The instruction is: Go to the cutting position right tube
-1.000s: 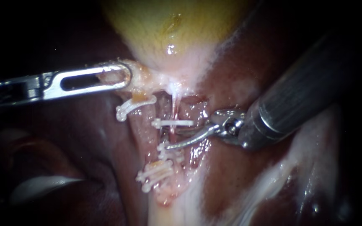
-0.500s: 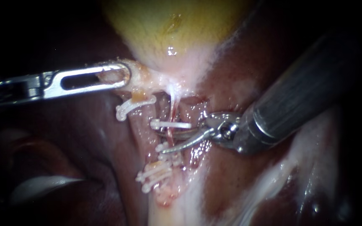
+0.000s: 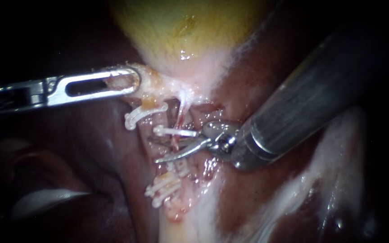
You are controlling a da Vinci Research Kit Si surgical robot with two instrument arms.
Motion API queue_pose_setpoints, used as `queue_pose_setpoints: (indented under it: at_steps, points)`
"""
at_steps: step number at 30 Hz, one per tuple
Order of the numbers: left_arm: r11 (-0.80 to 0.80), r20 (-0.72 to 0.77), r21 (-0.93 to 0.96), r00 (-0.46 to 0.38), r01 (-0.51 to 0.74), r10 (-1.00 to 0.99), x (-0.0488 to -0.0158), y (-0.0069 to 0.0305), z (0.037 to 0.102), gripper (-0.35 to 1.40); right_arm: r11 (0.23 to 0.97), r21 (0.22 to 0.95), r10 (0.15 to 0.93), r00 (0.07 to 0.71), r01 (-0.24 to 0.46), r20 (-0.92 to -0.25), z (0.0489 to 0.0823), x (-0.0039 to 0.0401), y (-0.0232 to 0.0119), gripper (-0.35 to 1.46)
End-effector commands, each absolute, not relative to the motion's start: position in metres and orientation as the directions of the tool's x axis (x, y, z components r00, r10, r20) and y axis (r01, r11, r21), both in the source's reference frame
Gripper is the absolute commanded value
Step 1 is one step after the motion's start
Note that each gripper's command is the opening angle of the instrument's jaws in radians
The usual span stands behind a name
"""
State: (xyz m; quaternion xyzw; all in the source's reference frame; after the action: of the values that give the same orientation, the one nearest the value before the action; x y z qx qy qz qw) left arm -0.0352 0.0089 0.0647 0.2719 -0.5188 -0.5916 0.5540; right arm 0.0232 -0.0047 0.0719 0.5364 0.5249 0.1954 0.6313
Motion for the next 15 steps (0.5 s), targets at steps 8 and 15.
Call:
queue_pose_setpoints:
  at_steps: [8, 15]
  points:
    - [0.152, 0.253, 0.915, -0.238, 0.373, -0.938, -0.0352, 0.0089, 0.0648, -0.35, 0.369, 0.867, 0.812, 0.338, 0.334, -0.476, 0.0718, 0.0241, -0.0047, 1.42]
    - [0.153, 0.254, 0.915, -0.238, 0.373, -0.937, -0.0352, 0.0088, 0.0650, -0.35, 0.385, 0.858, 0.812, 0.317, 0.340, -0.490, 0.0719, 0.0245, -0.0047, 1.42]
